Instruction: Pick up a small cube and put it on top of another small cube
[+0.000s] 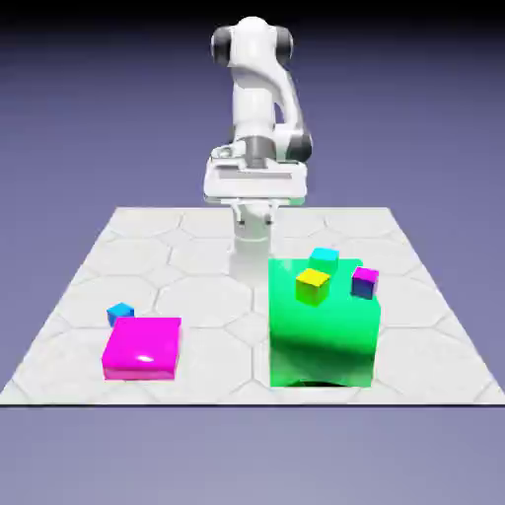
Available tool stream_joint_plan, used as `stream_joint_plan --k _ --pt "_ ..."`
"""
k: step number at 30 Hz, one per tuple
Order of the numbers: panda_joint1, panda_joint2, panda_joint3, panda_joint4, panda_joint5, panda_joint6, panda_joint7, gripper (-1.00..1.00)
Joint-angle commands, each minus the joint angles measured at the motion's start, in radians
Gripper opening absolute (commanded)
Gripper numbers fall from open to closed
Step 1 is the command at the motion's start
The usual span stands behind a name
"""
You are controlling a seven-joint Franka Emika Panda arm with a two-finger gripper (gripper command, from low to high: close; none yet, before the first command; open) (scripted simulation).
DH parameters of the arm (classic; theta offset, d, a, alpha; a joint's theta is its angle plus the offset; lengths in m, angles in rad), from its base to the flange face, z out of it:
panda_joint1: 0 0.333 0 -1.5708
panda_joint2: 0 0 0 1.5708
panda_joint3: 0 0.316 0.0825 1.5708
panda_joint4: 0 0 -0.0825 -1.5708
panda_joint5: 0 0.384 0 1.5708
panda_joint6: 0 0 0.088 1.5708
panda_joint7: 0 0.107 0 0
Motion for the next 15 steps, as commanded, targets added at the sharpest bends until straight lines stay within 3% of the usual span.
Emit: stream_joint_plan --k 1,15 --pt "-0.032 0.036 -0.014 0.013 0.025 -0.020 0.041 0.00" --pt "-0.477 0.544 -0.207 0.188 0.369 -0.301 0.607 0.00"
